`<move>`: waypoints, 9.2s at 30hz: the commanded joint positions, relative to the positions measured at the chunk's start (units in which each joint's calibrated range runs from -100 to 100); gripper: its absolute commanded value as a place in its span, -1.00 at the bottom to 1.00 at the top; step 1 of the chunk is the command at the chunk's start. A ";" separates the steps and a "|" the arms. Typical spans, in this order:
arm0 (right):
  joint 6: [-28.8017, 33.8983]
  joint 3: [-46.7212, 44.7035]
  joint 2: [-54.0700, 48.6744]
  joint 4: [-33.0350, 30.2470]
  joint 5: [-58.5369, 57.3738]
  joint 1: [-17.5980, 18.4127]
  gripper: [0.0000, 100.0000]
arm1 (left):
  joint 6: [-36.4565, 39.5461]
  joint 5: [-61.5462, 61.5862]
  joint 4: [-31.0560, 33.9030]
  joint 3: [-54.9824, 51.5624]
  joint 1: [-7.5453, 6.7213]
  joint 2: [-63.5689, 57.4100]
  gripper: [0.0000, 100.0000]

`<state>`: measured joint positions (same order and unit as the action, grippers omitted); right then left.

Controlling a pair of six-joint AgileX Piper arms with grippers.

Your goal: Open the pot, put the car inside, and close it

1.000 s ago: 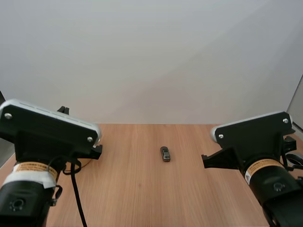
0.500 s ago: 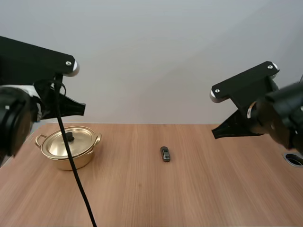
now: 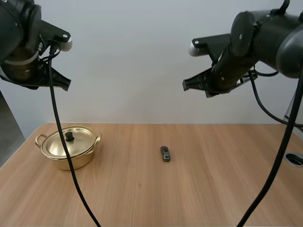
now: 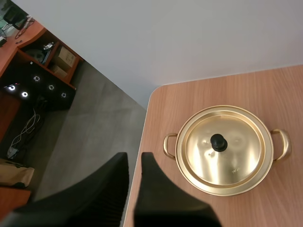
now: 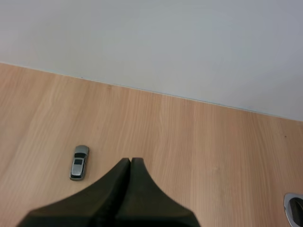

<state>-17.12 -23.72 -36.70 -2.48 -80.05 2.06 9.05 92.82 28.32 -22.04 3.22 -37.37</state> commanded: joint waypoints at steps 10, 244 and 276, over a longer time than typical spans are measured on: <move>-3.02 7.55 0.21 1.93 -0.16 -0.03 -1.00 | -1.92 7.18 -8.88 6.95 0.05 13.14 1.00; -32.44 49.26 64.54 26.57 -14.92 25.64 -1.00 | -7.68 7.18 -14.81 15.19 3.01 -51.56 -1.00; -29.90 67.61 81.27 27.02 -19.95 25.90 -1.00 | -7.60 7.18 -17.32 15.19 3.01 -51.65 -1.00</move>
<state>-47.18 43.90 44.64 24.54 -99.92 27.94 1.47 99.94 10.95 -6.88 6.19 -88.97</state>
